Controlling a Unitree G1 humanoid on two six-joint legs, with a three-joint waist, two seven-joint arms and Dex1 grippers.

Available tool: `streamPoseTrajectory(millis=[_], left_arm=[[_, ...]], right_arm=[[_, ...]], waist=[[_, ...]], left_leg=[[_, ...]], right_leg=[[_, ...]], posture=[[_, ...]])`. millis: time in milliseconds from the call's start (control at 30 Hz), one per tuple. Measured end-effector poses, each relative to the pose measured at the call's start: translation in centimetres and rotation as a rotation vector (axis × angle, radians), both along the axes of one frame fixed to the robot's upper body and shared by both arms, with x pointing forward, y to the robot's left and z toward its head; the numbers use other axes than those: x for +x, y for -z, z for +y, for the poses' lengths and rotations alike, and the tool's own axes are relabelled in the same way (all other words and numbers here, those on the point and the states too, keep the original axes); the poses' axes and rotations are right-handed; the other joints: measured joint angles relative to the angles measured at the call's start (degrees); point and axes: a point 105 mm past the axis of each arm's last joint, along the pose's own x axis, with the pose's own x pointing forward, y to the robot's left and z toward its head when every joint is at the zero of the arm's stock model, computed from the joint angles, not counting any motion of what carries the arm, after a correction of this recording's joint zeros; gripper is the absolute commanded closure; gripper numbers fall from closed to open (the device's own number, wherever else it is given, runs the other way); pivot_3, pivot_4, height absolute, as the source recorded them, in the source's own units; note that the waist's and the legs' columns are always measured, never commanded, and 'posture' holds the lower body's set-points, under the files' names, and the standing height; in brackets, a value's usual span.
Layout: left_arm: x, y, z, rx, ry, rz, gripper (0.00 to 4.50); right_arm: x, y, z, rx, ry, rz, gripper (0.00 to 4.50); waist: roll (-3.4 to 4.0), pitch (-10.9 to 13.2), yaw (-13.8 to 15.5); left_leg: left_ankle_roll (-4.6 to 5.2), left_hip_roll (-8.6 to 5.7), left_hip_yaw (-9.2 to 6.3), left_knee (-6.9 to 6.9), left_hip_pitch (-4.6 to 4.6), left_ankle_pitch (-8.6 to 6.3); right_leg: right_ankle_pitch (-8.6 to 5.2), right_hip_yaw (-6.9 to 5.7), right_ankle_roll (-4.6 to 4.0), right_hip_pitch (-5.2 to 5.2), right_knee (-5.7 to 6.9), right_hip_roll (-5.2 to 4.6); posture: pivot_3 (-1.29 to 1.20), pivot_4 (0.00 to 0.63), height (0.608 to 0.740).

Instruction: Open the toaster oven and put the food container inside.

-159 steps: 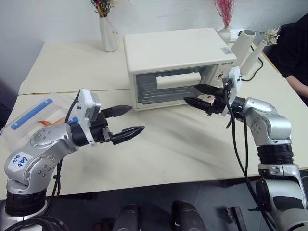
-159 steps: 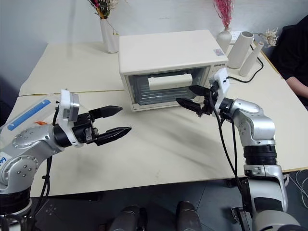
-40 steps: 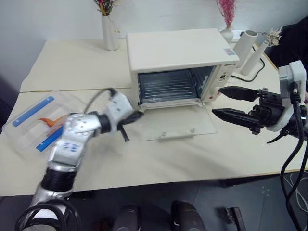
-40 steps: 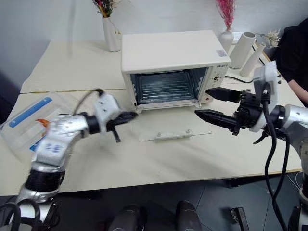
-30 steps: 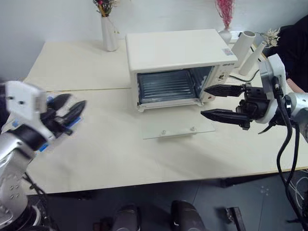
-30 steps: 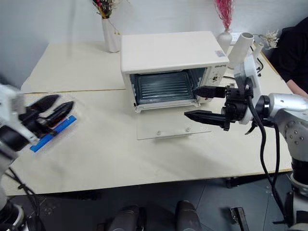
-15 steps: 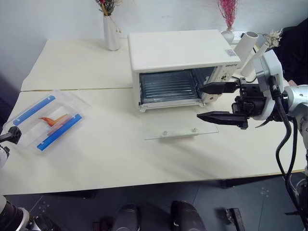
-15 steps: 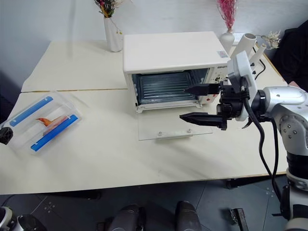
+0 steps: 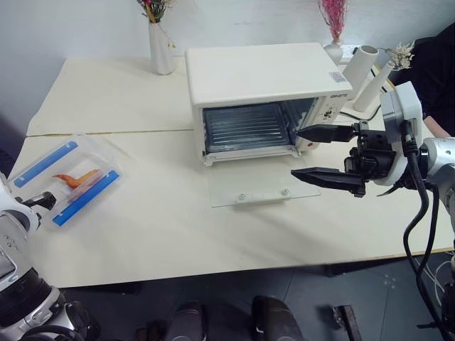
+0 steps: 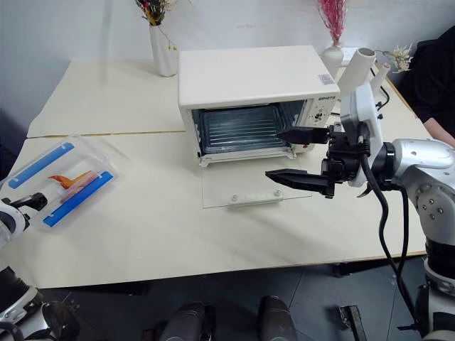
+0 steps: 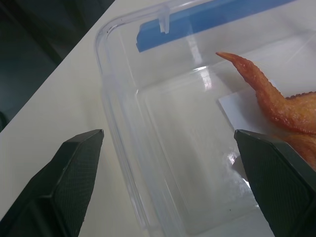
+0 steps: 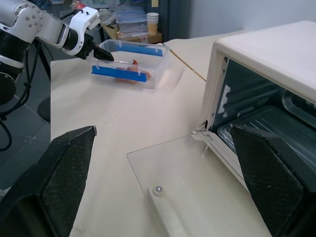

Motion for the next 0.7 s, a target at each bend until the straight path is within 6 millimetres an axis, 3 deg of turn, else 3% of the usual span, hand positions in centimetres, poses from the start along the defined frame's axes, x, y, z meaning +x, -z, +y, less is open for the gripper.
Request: streamPoseTrajectory(millis=[100,367,467,700], left_arm=[[0.43,0.10,0.04,-0.006,0.002,-0.002,0.59],[0.47,0.56,0.05,-0.022,-0.001,0.007,3.05],[0.18,0.81,0.32,-0.021,-0.004,0.020,3.76],[0.01,0.72,0.66,-0.019,0.010,0.036,3.76]], right_arm=[[-0.04,0.05,0.01,0.000,0.012,-0.005,0.00],[-0.32,0.19,0.06,0.010,0.019,0.009,0.00],[-0.35,-0.06,-0.09,0.018,0.024,0.001,0.00],[-0.33,-0.06,-0.12,0.020,0.024,0.003,0.00]], waist=[[0.00,0.0,0.0],[-0.01,0.0,0.3],[-0.01,0.0,0.4],[-0.01,0.0,0.2]], left_leg=[[0.00,-0.01,0.01,0.00,0.01,0.00],[0.01,-0.02,0.00,0.01,0.01,0.01],[0.01,-0.01,0.00,0.00,0.01,0.01],[0.00,0.00,0.01,0.00,0.01,0.01]], right_leg=[[0.00,0.00,0.00,0.00,0.02,-0.02],[0.00,0.00,0.00,0.00,0.05,-0.04],[0.00,0.00,0.00,-0.01,0.04,-0.02],[0.00,0.00,0.00,-0.01,0.05,-0.02]], posture=[[0.00,0.150,0.740],[0.00,0.150,0.740],[0.00,0.150,0.740],[0.00,0.150,0.740]])
